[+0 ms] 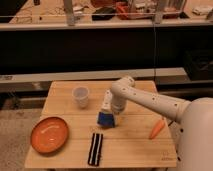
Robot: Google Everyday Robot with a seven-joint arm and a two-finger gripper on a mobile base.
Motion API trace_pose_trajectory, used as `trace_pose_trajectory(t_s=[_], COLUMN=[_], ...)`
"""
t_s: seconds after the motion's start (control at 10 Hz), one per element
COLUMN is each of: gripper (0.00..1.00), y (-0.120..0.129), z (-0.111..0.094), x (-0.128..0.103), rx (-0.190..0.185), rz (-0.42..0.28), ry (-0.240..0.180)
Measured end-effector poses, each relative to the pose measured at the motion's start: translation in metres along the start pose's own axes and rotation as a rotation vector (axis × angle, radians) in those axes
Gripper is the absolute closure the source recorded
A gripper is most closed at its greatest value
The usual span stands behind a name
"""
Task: Wipe the white sponge on the table
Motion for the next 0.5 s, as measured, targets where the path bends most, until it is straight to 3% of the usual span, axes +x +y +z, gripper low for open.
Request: trace_pose_trajectory(t_s=[0.5], gripper=[0.97], y=[-0.0006], z=[0.0014], x=[-0.0052], rx=[-0.016], rz=[0.016], ry=[0.004])
